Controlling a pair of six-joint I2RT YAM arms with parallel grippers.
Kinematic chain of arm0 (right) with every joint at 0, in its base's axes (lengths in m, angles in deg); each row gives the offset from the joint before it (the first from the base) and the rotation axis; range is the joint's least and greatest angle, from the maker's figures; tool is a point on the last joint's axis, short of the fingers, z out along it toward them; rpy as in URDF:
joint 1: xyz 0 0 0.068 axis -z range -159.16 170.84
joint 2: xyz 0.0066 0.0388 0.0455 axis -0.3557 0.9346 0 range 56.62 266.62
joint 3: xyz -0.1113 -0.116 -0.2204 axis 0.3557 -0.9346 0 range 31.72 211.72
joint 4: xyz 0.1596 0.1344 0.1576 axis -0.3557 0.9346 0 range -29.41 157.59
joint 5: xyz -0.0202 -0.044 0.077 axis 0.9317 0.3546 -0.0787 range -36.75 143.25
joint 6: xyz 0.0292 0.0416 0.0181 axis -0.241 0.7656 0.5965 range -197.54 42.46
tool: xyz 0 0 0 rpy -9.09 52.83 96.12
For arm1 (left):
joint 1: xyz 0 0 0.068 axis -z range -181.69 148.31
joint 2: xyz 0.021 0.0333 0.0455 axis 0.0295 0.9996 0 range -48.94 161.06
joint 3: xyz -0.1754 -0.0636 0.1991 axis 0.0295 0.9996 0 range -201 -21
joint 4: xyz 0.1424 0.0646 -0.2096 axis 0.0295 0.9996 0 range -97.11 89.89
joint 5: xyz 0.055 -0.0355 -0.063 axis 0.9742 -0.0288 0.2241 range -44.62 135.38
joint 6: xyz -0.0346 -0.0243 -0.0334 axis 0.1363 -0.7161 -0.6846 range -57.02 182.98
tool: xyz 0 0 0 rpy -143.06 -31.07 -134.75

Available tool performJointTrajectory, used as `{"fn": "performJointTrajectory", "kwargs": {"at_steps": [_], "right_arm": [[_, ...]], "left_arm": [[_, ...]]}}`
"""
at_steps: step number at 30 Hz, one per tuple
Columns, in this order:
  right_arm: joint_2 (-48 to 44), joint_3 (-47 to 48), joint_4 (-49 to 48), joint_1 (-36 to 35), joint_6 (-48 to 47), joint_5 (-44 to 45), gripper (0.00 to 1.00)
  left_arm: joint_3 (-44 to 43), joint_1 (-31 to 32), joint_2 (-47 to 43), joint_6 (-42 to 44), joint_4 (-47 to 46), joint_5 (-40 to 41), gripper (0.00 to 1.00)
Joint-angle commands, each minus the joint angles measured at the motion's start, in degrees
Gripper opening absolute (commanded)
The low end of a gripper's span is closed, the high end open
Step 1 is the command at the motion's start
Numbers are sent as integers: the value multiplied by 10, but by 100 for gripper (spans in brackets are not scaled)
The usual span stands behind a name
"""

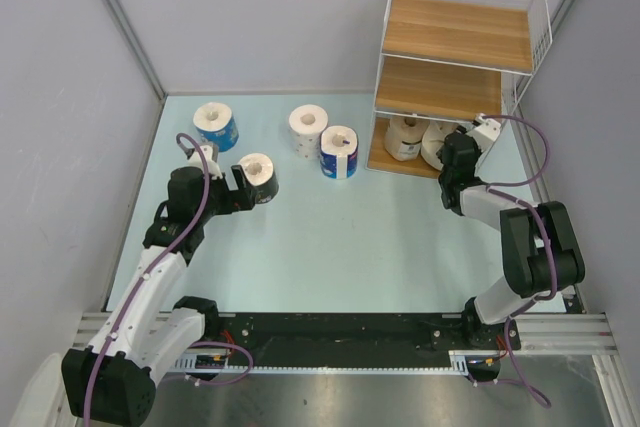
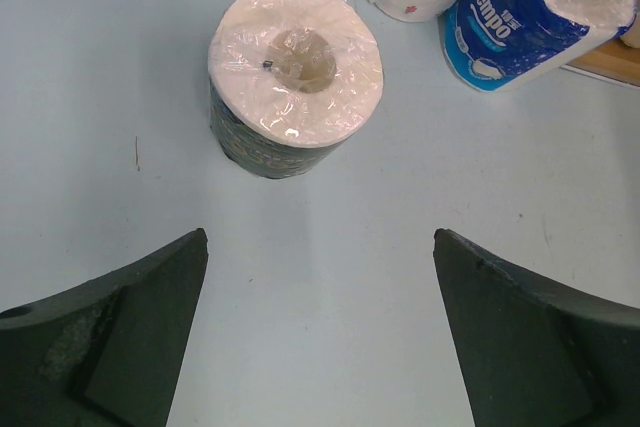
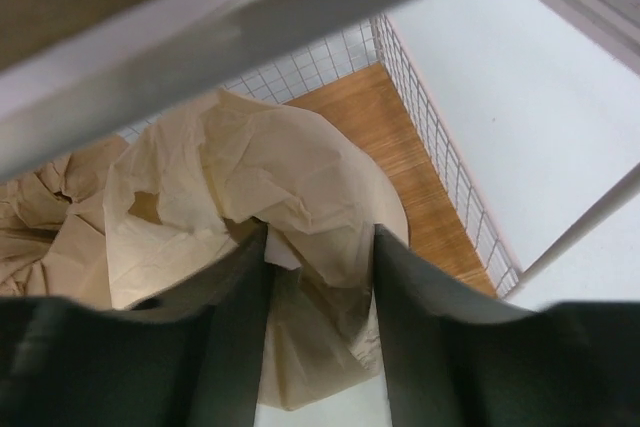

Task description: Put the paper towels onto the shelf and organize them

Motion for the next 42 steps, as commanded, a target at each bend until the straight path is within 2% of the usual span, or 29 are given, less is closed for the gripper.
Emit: {"fn": "performJointTrajectory", "kwargs": {"at_steps": [1,3,6,16,25,28,33,35,42], "right_arm": [[-12,4,-34,2,1,0,55],[-18,5,-27,3,-1,2,64],[-27,4,-21,3,-9,-1,69],[-76,-1,13,3,-16,-18,71],[-201,-63,70,-30,-17,-53,72],[-236,-81,98,-65,-19,-54,72],[-259,-86,113,-184,-51,-59,72],[-253,-83,106,-241,-59,-59,72],[-162,-26,87,-349,-76,-102,72]], "left_arm": [[-5,-5,-8,-3,-16,-5,100],[-5,-6,-8,-4,-16,-6,100],[-5,-5,-10,-4,-15,-9,100],[-5,-5,-11,-3,-15,-8,100],[-6,-5,-5,-3,-17,-11,100],[-6,-5,-6,-3,-17,-11,100],[-6,-6,-7,-3,-17,-6,100],[-7,-5,-6,-3,-19,-10,100],[-7,-5,-5,-3,-19,-11,100]]}}
